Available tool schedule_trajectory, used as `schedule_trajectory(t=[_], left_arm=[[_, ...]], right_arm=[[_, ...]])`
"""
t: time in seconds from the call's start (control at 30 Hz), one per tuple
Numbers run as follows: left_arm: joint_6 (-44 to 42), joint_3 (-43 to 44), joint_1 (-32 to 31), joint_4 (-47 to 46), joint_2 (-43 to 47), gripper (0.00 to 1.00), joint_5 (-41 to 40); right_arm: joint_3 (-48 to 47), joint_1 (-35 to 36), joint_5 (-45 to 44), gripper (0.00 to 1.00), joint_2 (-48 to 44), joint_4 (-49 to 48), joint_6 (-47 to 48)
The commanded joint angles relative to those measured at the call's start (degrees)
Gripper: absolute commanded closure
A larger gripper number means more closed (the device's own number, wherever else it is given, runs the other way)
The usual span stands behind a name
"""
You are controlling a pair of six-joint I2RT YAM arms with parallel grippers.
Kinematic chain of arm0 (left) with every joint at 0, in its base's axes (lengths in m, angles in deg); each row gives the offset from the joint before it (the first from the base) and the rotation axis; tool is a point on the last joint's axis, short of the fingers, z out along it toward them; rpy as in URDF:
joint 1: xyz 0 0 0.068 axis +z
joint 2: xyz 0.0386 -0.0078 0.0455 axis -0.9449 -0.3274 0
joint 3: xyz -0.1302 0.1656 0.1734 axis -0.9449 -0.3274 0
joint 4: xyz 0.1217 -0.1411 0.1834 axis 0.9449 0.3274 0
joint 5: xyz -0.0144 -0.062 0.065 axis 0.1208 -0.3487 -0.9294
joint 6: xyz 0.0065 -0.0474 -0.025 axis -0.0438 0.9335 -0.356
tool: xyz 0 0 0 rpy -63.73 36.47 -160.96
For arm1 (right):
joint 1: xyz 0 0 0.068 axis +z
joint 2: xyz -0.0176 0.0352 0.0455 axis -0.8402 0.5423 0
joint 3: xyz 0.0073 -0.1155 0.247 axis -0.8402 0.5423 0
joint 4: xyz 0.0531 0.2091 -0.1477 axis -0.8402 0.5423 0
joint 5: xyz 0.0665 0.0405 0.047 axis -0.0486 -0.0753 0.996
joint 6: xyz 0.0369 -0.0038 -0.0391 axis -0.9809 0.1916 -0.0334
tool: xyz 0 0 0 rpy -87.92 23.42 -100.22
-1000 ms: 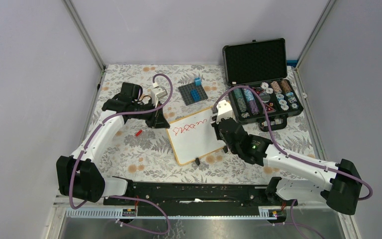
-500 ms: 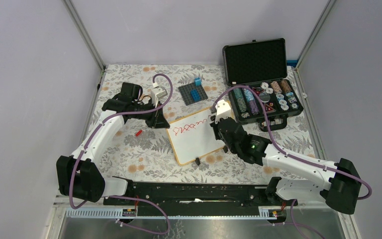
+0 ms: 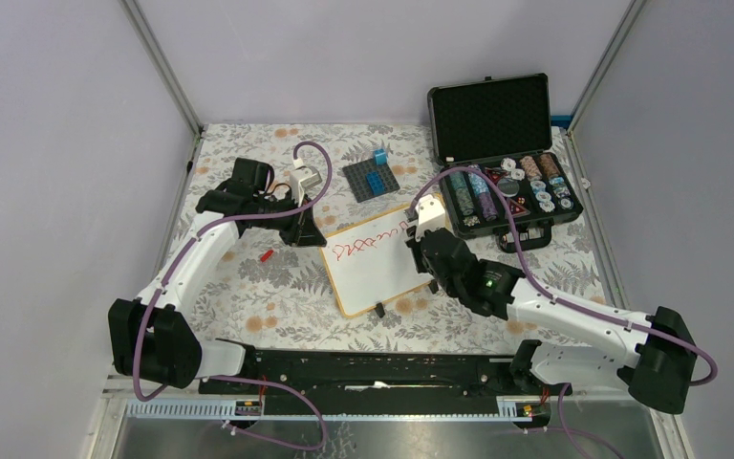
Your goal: Write a sentence on the whiteboard
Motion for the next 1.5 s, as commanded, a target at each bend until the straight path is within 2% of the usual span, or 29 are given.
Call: schedule_trajectory(t=[0.0,0.17,0.63,1.17,1.47], left_arm=[[-0.9,2.0,-0.3,-1.0,0.1,1.0,0.7],[-0.9,2.0,-0.3,-1.0,-0.1,1.0,0.7],[-0.6,1.9,-0.3,-1.0,-0.1,1.0,0.5],[0.0,2.3,-0.3,-1.0,-0.3,1.0,0.0],[1.1,1.9,1.2,-1.0,0.3,0.76,0.3]], right_arm=[[0.9,-0.4,-1.2,1.0,-1.4,1.6,-1.6],[1.5,-0.4,-1.2,1.0,-1.9,2.3,-2.5],[-1.0,-0.3,6.3,1.0,0.8,-1.0,-1.5],[-1.6,4.4,10.9,1.0,-3.7,1.4,-0.4],[-2.2,11.0,14.3,1.0,-1.1,0.4,1.5]])
